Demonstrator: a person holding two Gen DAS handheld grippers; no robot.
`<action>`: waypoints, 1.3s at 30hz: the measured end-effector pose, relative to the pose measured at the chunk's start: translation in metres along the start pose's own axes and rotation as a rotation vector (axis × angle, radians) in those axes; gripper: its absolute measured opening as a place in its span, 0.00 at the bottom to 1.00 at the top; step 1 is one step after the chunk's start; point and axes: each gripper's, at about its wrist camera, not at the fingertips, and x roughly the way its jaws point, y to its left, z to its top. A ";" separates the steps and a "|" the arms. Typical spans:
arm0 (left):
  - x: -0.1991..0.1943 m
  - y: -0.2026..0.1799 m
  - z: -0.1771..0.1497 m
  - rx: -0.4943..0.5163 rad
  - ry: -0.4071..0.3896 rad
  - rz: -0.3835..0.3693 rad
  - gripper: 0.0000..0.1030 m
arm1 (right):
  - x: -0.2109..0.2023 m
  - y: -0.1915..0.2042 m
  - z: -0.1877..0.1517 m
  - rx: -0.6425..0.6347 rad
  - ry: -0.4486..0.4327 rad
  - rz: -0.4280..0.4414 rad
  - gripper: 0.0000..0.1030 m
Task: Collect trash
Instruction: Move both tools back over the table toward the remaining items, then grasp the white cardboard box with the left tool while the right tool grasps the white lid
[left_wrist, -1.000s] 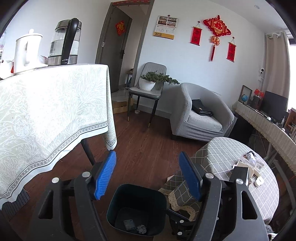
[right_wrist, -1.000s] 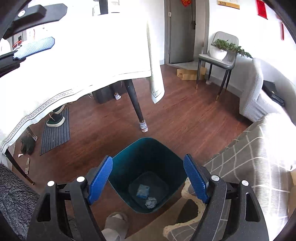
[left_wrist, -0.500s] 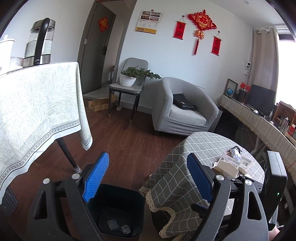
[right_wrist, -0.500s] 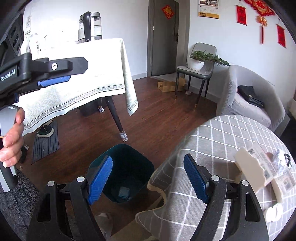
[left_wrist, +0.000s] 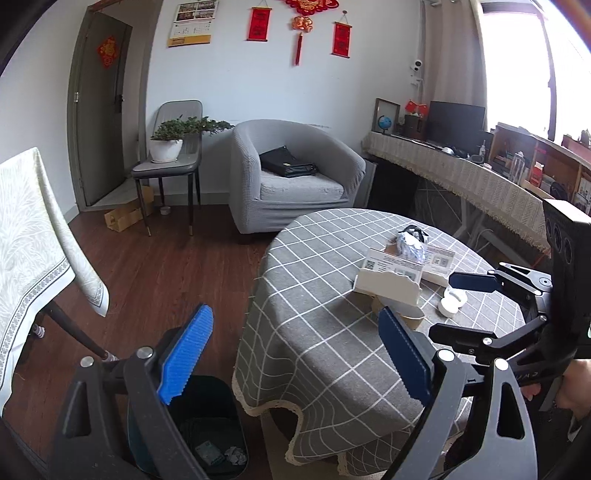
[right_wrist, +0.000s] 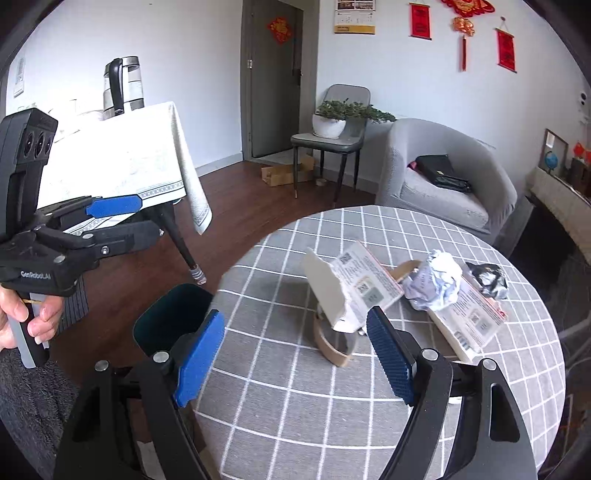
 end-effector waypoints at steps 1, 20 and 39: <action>0.003 -0.005 0.001 0.005 0.001 -0.013 0.91 | -0.003 -0.008 -0.003 0.012 -0.001 -0.006 0.78; 0.103 -0.082 0.012 0.192 0.143 -0.152 0.91 | -0.021 -0.103 -0.042 0.275 0.042 -0.030 0.79; 0.155 -0.094 0.014 0.192 0.229 -0.176 0.91 | -0.001 -0.140 -0.055 0.455 0.076 -0.047 0.71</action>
